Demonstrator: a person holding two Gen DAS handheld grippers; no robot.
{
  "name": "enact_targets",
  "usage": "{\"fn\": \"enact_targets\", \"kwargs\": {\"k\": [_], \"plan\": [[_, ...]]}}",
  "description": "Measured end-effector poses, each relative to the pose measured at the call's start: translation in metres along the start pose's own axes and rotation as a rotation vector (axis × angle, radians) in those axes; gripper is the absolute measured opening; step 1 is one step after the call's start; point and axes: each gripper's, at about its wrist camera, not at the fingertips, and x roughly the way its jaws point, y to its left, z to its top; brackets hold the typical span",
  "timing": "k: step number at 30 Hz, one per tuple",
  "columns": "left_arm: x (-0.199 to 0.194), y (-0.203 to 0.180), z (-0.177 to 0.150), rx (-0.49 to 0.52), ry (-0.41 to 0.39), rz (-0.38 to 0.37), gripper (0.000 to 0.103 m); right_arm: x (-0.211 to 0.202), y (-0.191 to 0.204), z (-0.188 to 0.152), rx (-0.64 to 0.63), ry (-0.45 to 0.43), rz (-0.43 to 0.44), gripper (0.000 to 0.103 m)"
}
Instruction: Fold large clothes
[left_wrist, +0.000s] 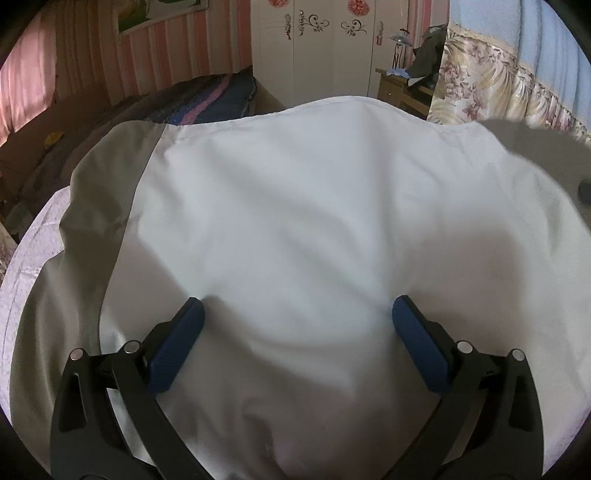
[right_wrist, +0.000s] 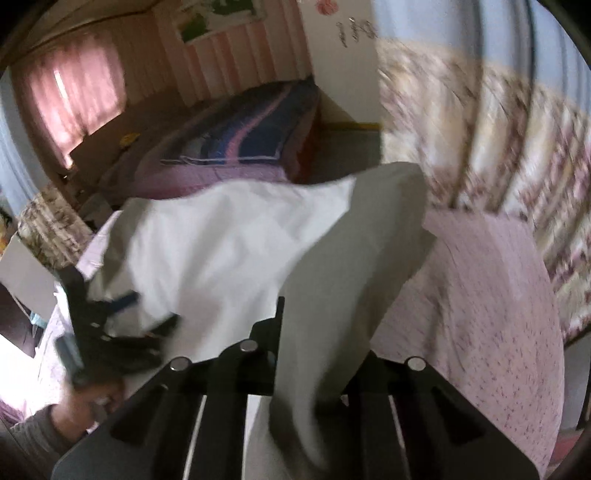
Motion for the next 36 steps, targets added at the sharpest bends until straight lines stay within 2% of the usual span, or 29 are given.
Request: {"fn": "enact_targets", "kwargs": {"k": [4,7,10,13,14,16,19,21,24,27,29,30,32,34,36], "plan": [[-0.001,0.004,-0.001,-0.017,-0.004,-0.022,0.100,-0.009,0.045,0.023,-0.033,-0.031,0.049,0.010],[-0.004,0.012,-0.001,-0.048,-0.016,-0.070,0.100,-0.009,0.085,0.037,-0.061,-0.038,0.083,0.010],[-0.018,0.033,-0.005,-0.116,-0.052,-0.146,0.100,0.001,0.115,0.048,-0.047,-0.025,0.120,0.010],[-0.045,0.064,-0.009,-0.185,-0.086,-0.178,0.100,0.018,0.141,0.050,0.004,-0.018,0.160,0.010],[-0.060,0.079,-0.010,-0.194,-0.114,-0.178,0.100,0.026,0.149,0.049,0.022,-0.015,0.175,0.010],[-0.084,0.106,-0.011,-0.189,-0.150,-0.118,0.100,0.041,0.161,0.044,0.061,-0.010,0.193,0.010],[-0.110,0.153,-0.014,-0.201,-0.163,-0.034,0.100,0.073,0.178,0.031,0.159,-0.007,0.211,0.010],[-0.126,0.180,-0.018,-0.214,-0.170,0.009,0.100,0.101,0.190,0.016,0.203,0.003,0.162,0.009],[-0.141,0.209,-0.027,-0.223,-0.161,0.042,0.100,0.147,0.201,-0.013,0.266,0.070,0.086,0.010],[-0.152,0.230,-0.034,-0.248,-0.153,0.065,0.100,0.160,0.222,-0.026,0.208,0.057,-0.015,0.013],[-0.161,0.242,-0.040,-0.258,-0.147,0.069,0.100,0.157,0.229,-0.025,0.174,0.053,-0.052,0.014],[-0.164,0.245,-0.041,-0.264,-0.145,0.074,0.100,0.155,0.230,-0.023,0.170,0.056,-0.057,0.016],[-0.167,0.248,-0.041,-0.276,-0.143,0.069,0.100,0.146,0.235,-0.018,0.162,0.052,-0.047,0.030],[-0.173,0.247,-0.038,-0.278,-0.153,0.073,0.100,0.125,0.241,-0.011,0.159,0.027,-0.019,0.068],[-0.184,0.242,-0.032,-0.279,-0.163,0.077,0.100,0.082,0.244,-0.003,0.139,-0.046,0.004,0.076]]}}
